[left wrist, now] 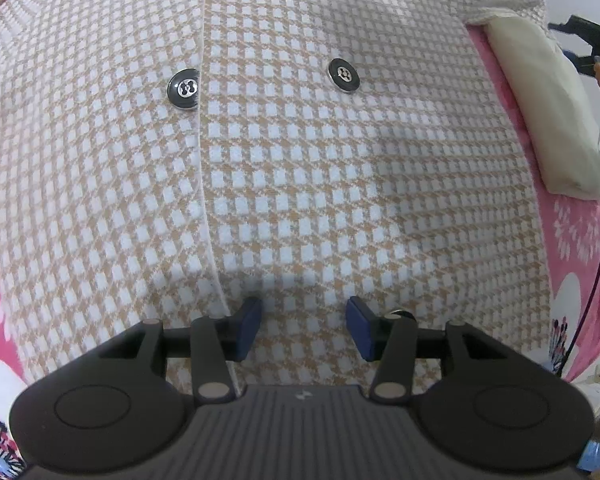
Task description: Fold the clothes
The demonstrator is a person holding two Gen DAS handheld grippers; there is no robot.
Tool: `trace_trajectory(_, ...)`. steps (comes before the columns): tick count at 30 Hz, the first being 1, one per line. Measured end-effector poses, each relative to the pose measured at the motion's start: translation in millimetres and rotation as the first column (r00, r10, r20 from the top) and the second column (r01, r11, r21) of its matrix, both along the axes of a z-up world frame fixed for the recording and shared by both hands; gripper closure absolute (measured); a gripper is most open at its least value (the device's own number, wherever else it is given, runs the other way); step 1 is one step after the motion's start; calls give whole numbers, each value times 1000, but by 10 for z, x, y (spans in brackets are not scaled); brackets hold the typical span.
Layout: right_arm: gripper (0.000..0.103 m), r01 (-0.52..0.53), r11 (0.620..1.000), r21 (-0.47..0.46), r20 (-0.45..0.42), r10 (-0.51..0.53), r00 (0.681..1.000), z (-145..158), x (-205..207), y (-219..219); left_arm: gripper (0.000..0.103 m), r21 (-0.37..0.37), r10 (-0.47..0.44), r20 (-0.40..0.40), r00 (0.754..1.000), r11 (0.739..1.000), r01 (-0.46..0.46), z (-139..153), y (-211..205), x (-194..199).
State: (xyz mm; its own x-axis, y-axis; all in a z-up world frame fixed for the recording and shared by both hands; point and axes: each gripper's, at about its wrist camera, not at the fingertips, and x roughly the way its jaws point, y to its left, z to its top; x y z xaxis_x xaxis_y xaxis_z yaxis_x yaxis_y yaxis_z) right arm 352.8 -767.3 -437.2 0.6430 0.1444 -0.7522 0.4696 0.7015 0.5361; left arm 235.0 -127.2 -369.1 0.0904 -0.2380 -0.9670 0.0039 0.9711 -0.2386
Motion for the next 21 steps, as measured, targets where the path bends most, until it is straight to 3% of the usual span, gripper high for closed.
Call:
trace_trajectory(1, 74, -19, 1000, -24, -5, 18, 1000, 36, 21, 28, 53, 1, 1, 3, 1000, 1000, -1, -14, -24, 5)
trace_trajectory(3, 96, -44, 997, -62, -8, 44, 999, 130, 28, 63, 53, 2, 2, 10, 1000, 1000, -2, -48, -64, -3)
trace_trajectory(7, 100, -50, 995, -87, 37, 53, 998, 434, -79, 62, 53, -2, -2, 22, 1000, 1000, 2, -9, 23, -82)
trace_trajectory(12, 100, -114, 990, -88, 156, 127, 980, 1132, -263, 252, 53, -22, 11, 47, 999, 1000, -10, -31, 64, -143)
trace_trajectory(17, 100, -178, 982, -59, 283, 187, 941, 1843, -469, 641, 53, -55, 25, 73, 997, 998, -21, -55, 129, -190)
trace_trajectory(21, 100, -258, 966, 0, 356, 241, 903, 2232, -533, 1122, 54, -88, 34, 96, 995, 996, -25, -54, 200, -260)
